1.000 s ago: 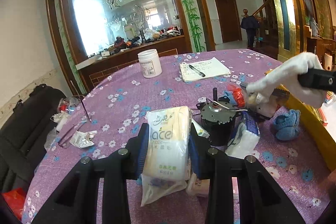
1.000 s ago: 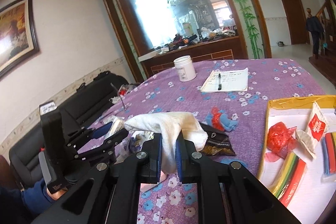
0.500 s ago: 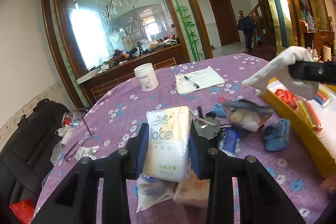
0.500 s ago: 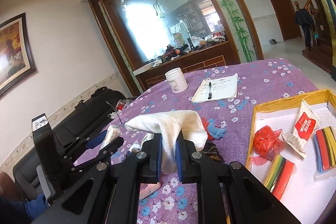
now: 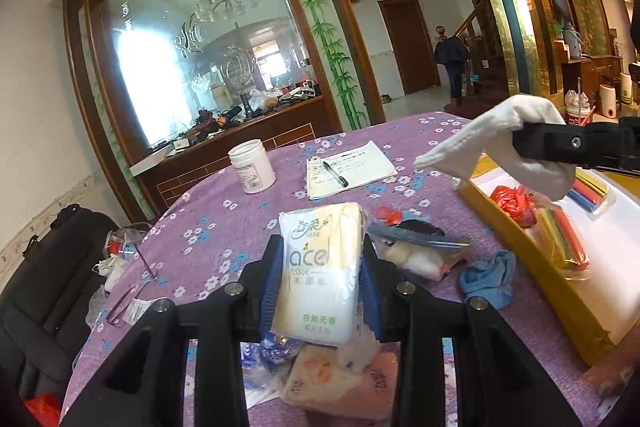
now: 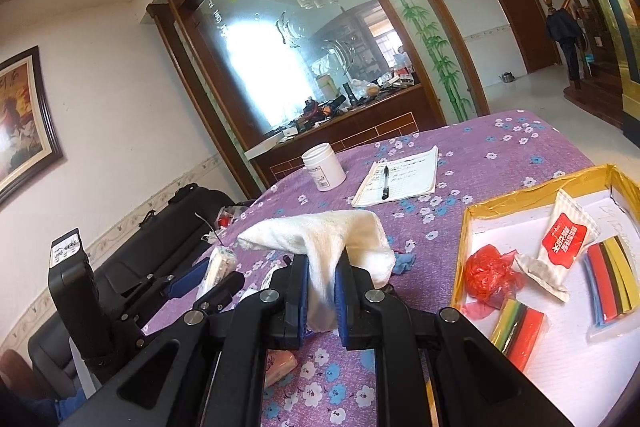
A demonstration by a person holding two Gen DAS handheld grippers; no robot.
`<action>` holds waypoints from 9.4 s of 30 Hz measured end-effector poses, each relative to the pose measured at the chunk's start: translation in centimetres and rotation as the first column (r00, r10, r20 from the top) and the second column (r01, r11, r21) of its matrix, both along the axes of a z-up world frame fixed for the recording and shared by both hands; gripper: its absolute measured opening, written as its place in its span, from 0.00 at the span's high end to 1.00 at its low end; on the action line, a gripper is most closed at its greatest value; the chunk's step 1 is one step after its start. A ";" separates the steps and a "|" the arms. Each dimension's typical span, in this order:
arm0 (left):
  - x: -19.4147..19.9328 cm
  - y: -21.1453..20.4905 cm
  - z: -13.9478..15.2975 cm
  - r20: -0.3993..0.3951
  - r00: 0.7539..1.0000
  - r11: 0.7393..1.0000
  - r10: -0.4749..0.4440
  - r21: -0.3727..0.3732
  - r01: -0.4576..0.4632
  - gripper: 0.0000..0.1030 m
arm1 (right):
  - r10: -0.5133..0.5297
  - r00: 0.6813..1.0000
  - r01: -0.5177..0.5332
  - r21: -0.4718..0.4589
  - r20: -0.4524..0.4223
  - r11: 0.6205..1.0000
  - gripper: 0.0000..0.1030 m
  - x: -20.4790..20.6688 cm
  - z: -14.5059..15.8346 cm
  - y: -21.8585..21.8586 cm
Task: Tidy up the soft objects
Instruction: 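Lift the tissue pack and towel and carry them toward the box, then lower the Face tissue pack and white towel into the box, open both tools, then withdraw both open tools from the box back over the table, then grasp the blue Vinda tissue bag with the left tool while the right tool grasps the pink tissue pack, then lift the Vinda bag and pink tissue pack and carry them to the box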
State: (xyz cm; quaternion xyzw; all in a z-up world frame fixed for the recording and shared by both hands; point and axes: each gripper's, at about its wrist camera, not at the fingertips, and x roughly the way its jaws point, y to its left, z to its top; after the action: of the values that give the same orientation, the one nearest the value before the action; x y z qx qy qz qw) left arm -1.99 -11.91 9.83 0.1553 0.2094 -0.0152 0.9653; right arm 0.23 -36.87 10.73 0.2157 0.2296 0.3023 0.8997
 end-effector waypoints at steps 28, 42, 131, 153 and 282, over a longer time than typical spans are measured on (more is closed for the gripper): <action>1.7 -10.4 0.9 -0.104 0.966 0.965 -0.238 -0.138 0.223 0.66 | -0.340 0.934 0.350 0.089 -0.113 0.932 0.88 0.8 0.1 -9.3; 3.4 -17.8 -3.4 -0.379 0.796 0.876 -0.471 -0.309 0.371 0.66 | -0.553 0.713 0.632 0.055 -0.432 0.773 0.89 1.3 -4.1 -17.6; 1.6 -16.0 -3.0 -0.278 0.849 0.883 -0.448 -0.288 0.372 0.08 | -0.606 0.678 0.618 -0.125 -0.415 0.776 0.13 -3.5 -2.4 -15.8; 0.5 -9.3 1.5 -0.312 0.869 0.890 -0.384 -0.374 0.259 0.08 | -0.565 0.718 0.559 -0.145 -0.406 0.816 0.09 -3.7 -1.9 -12.7; 0.7 4.9 0.5 -0.306 0.907 0.902 -0.290 -0.403 0.153 0.39 | -0.065 0.960 0.008 -0.202 -0.274 0.979 0.43 -6.3 -3.9 -1.4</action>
State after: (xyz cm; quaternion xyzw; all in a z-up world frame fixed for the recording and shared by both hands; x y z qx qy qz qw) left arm -1.31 -7.00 10.36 -0.0115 0.3560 -0.1940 0.9141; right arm -6.03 -38.30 6.85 0.1696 0.3791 0.2277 0.8807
